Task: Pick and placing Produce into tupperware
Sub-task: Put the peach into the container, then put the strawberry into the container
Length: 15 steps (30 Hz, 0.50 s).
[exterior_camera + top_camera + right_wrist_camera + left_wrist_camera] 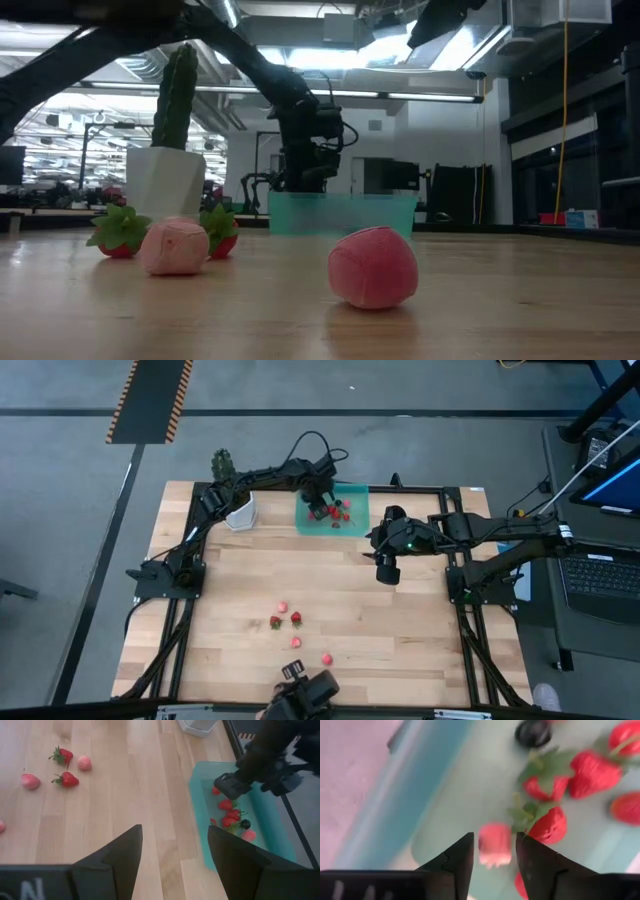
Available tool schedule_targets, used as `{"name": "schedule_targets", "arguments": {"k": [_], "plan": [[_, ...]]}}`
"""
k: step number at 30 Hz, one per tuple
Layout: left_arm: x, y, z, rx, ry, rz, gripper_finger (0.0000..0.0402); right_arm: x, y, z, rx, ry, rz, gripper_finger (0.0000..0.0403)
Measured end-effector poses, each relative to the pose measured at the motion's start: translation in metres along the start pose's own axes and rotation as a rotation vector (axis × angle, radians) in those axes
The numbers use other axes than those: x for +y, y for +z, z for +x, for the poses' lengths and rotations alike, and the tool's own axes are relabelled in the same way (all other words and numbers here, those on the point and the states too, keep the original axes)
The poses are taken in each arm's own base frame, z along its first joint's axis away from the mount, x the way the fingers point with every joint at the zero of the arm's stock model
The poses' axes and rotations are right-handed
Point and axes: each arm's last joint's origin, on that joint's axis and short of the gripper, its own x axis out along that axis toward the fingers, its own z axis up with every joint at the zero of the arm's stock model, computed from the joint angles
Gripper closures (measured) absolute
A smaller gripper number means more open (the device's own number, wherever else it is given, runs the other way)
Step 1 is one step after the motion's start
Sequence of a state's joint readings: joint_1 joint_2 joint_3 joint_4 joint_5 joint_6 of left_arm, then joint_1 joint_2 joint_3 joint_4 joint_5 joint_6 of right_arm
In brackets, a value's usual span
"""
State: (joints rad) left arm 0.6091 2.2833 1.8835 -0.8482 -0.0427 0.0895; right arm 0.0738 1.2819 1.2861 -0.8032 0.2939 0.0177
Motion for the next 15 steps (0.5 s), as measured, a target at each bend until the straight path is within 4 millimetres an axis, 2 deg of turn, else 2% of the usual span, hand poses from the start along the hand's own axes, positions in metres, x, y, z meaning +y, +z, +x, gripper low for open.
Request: {"name": "schedule_targets", "arguments": {"k": [3,7,12,15], "plan": [[0.0,0.01,-0.013,-0.033,0.002,0.003,0.0244,0.0,0.0,0.0,0.0,0.0,0.0,0.0175],[-0.004,0.021,-0.04,-0.045,0.0,0.013,0.023,0.0,0.0,0.0,0.001,0.0,0.004,0.0175],[-0.014,0.027,-0.074,-0.021,-0.011,0.034,0.0228,0.0,0.0,0.0,0.002,0.0,0.005,0.0175],[-0.021,0.027,-0.094,0.008,-0.018,-0.015,0.0235,0.0,0.0,0.0,0.002,0.0,0.005,0.0175]]}}
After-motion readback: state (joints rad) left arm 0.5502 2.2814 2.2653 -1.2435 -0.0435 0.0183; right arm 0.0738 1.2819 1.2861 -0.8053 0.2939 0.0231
